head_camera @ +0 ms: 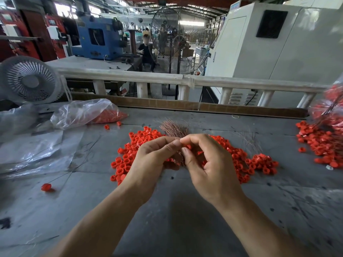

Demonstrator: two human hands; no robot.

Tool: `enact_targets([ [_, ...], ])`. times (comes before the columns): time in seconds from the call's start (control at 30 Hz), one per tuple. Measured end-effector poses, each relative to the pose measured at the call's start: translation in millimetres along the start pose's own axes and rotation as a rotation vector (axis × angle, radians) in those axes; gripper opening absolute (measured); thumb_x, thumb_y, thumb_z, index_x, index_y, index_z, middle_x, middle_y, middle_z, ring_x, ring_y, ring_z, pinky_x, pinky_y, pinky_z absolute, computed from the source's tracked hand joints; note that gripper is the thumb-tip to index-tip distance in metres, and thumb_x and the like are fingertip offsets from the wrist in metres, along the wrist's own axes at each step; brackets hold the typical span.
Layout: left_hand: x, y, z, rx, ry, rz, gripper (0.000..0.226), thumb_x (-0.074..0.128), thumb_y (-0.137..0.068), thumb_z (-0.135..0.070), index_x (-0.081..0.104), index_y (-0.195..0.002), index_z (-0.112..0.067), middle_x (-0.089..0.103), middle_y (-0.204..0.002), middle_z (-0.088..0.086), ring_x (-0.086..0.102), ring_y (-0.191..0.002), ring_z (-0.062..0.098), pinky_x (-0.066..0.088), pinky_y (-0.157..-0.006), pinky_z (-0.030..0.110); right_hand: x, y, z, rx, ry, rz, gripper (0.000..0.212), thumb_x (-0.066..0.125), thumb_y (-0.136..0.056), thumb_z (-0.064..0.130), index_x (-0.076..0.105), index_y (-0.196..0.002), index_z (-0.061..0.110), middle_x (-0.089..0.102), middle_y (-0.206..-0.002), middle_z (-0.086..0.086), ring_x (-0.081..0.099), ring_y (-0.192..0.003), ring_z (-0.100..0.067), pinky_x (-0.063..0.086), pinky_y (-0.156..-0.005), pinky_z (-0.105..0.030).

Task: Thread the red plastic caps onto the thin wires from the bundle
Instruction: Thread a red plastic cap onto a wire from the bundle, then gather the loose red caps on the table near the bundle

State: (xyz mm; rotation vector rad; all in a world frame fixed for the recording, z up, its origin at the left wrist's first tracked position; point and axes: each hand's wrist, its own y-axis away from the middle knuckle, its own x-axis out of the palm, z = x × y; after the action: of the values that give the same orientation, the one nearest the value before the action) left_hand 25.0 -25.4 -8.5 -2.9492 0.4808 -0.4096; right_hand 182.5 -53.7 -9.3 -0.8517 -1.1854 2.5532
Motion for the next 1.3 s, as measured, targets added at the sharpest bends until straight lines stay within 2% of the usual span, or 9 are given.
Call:
enact_targets([
  [0.2, 2.8, 2.7, -5.7, 0.081, 0.019, -0.06, 0.026, 0.07, -0.087, -0.024, 0.072, -0.096, 0.001, 0.069, -0.092, 0.024, 0.062, -0.089, 0.034, 0.05, -0.088, 0.049, -0.8, 2.0, 0.5, 0.031, -0.039, 0.017, 0.017, 0.068, -0.091, 0.013, 0.068, -0.108, 0.017, 0.07, -0.099, 0.014, 0.068, -0.094, -0.004, 0.052, -0.08, -0.016],
  [0.43, 2.0, 1.3, -8.7, 0.14, -0.019, -0.146, 0.022, 0.073, -0.083, -0.028, 0.073, -0.087, -0.006, 0.069, -0.083, 0.016, 0.061, -0.078, 0.026, 0.051, -0.076, 0.04, -1.0, 3.4, -1.0, 0.08, -0.037, 0.085, 0.021, 0.072, -0.089, 0.009, 0.069, -0.106, 0.02, 0.07, -0.097, 0.018, 0.067, -0.092, 0.003, 0.048, -0.079, -0.009],
  [0.57, -3.0, -1.7, -3.3, 0.151, -0.098, -0.233, 0.012, 0.073, -0.09, -0.022, 0.075, -0.08, -0.016, 0.075, -0.084, 0.016, 0.066, -0.072, 0.023, 0.056, -0.073, 0.043, 1.9, 4.5, -7.1, 0.171, 0.004, 0.139, 0.018, 0.074, -0.089, 0.012, 0.07, -0.102, 0.025, 0.071, -0.093, 0.016, 0.068, -0.089, -0.001, 0.052, -0.077, -0.016],
  [0.7, -9.0, -5.6, 2.1, 0.136, -0.141, -0.301, 0.012, 0.07, -0.094, -0.009, 0.074, -0.084, -0.015, 0.077, -0.084, 0.014, 0.072, -0.07, 0.022, 0.06, -0.069, 0.041, 4.3, 5.9, -11.4, 0.213, 0.035, 0.15, 0.016, 0.075, -0.09, 0.013, 0.072, -0.101, 0.024, 0.07, -0.092, 0.016, 0.067, -0.089, 0.001, 0.045, -0.076, -0.007],
  [0.87, -12.7, -6.4, 4.2, 0.106, -0.155, -0.337, 0.018, 0.072, -0.093, -0.01, 0.077, -0.08, -0.02, 0.077, -0.082, 0.013, 0.074, -0.071, 0.021, 0.061, -0.063, 0.031, 3.2, 5.6, -10.8, 0.219, 0.079, 0.171, 0.016, 0.072, -0.091, 0.009, 0.073, -0.099, 0.023, 0.068, -0.092, 0.018, 0.062, -0.088, 0.008, 0.04, -0.076, -0.003],
  [0.97, -15.4, -7.5, 3.5, 0.11, -0.108, -0.375, 0.009, 0.07, -0.095, -0.009, 0.074, -0.086, -0.01, 0.076, -0.083, 0.016, 0.072, -0.068, 0.021, 0.06, -0.061, 0.029, 0.2, 4.0, -11.8, 0.238, 0.106, 0.171, 0.015, 0.07, -0.09, 0.008, 0.073, -0.095, 0.022, 0.068, -0.089, 0.015, 0.062, -0.084, 0.003, 0.041, -0.073, -0.006],
  [1.07, -18.8, -9.0, 3.0, 0.116, -0.114, -0.394, 0.01, 0.069, -0.095, -0.009, 0.072, -0.086, -0.01, 0.077, -0.082, 0.013, 0.072, -0.067, 0.02, 0.057, -0.058, 0.026, -3.2, 2.6, -13.4, 0.266, 0.12, 0.167, 0.014, 0.07, -0.09, 0.009, 0.072, -0.093, 0.023, 0.069, -0.088, 0.013, 0.063, -0.081, -0.006, 0.049, -0.073, -0.017],
  [1.17, -18.6, -9.0, 3.9, 0.115, -0.127, -0.387, 0.015, 0.069, -0.096, -0.009, 0.071, -0.082, -0.014, 0.076, -0.083, 0.014, 0.071, -0.066, 0.02, 0.056, -0.057, 0.027, -4.0, 2.4, -14.5, 0.286, 0.132, 0.181, 0.014, 0.07, -0.09, 0.011, 0.072, -0.093, 0.024, 0.069, -0.089, 0.014, 0.065, -0.081, -0.006, 0.052, -0.075, -0.024],
  [1.3, -18.8, -8.8, 3.8, 0.13, -0.164, -0.383, 0.026, 0.068, -0.097, -0.012, 0.072, -0.075, -0.026, 0.077, -0.083, 0.012, 0.07, -0.065, 0.02, 0.055, -0.056, 0.027, -2.9, 3.7, -17.0, 0.298, 0.15, 0.192, 0.013, 0.069, -0.091, 0.014, 0.071, -0.094, 0.026, 0.069, -0.089, 0.015, 0.065, -0.084, -0.003, 0.052, -0.076, -0.024],
])
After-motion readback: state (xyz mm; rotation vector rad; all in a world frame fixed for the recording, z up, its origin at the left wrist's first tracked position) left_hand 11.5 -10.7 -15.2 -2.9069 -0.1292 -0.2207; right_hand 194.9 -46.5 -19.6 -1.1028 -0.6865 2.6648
